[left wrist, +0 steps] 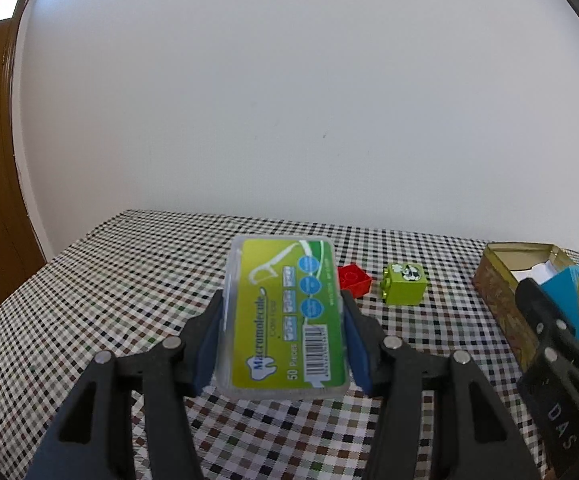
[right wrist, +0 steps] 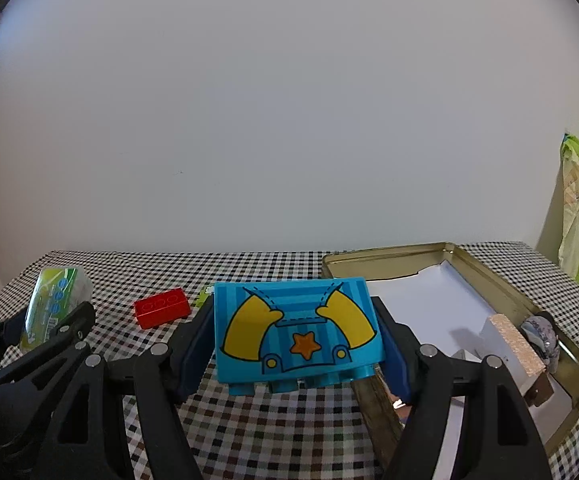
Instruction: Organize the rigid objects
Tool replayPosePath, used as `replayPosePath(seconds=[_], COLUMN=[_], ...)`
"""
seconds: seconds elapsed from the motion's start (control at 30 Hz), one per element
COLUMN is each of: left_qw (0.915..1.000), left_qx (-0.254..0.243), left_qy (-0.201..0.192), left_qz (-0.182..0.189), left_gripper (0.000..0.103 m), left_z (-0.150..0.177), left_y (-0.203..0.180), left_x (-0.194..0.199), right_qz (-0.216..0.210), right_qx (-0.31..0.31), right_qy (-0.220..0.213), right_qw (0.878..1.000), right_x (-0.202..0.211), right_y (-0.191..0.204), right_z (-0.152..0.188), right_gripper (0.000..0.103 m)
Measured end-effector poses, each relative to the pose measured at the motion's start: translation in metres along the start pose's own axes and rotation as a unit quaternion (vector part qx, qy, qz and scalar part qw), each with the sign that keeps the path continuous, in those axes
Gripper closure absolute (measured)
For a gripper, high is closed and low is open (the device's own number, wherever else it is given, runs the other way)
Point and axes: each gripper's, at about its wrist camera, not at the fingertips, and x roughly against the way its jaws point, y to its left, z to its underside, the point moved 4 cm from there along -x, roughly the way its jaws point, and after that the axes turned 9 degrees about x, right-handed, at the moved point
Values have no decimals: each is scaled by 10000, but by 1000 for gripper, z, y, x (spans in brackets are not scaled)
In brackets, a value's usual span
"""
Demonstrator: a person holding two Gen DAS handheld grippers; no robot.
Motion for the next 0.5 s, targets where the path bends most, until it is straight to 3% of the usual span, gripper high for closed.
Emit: replayPosePath(seconds=[0.5], left_qw=[9999], left_qx=[57], left_qy=[-54], left_qz=[90], left_gripper=[50], left_z=[9], left_y=[-1], left_x=[20], right_qz=[72], right_qx=[306], right_qy=[-249], right_qw=[9992], right_x=[23], right_y=[8], right_z=[4], right_gripper=[29])
